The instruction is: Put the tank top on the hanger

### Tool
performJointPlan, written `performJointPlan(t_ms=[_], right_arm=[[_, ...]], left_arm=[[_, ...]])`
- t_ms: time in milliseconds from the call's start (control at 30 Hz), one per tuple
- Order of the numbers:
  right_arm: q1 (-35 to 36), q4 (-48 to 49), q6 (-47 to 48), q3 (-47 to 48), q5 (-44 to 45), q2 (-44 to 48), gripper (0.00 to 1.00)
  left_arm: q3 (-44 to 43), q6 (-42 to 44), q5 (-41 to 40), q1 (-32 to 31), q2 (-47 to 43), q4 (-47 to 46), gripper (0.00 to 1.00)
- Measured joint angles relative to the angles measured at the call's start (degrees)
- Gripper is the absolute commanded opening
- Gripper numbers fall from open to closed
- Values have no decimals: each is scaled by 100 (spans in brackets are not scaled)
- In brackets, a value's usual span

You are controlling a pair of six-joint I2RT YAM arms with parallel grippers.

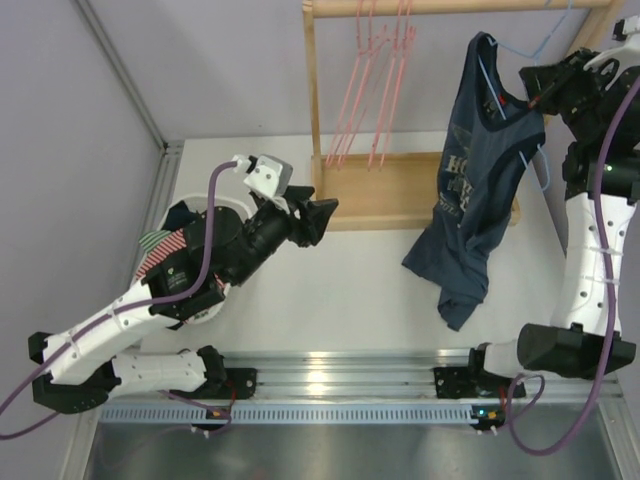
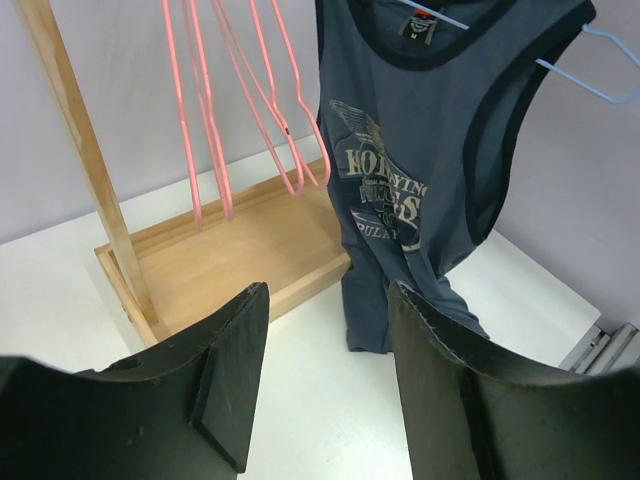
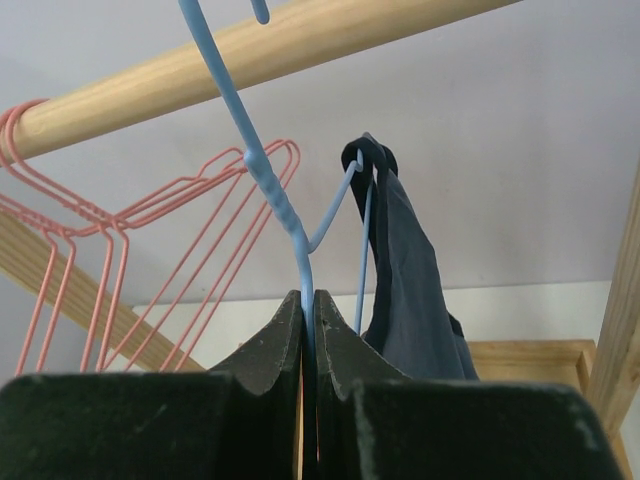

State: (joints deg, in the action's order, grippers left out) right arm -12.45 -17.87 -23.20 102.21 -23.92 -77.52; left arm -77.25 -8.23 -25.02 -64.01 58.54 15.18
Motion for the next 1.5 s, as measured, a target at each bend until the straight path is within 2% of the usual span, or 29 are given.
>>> performJointPlan(t_ms=[633, 933, 1200, 1300, 1400, 1433, 1500], right_arm=[[-387, 350, -85, 1377, -57, -1609, 0], [-557, 693, -79, 835, -79, -1797, 0], [-623, 1270, 20, 162, -33, -1462, 1], [-627, 1300, 24, 116, -9, -1436, 24], [-651, 1093, 46, 42, 24, -1384, 38], [-656, 1021, 59, 39, 39, -1377, 47], [-660, 870, 94, 17, 98, -1342, 52]], left_arm=[[61, 192, 179, 24, 190, -17, 57], [90, 221, 295, 87, 291, -28, 57], [208, 214, 317, 109, 286, -55, 59], [243, 212, 315, 114, 271, -55, 59], [264, 192, 315, 116, 269, -52, 59], [271, 184, 315, 116, 269, -50, 59], [282, 164, 315, 118, 269, -52, 59]])
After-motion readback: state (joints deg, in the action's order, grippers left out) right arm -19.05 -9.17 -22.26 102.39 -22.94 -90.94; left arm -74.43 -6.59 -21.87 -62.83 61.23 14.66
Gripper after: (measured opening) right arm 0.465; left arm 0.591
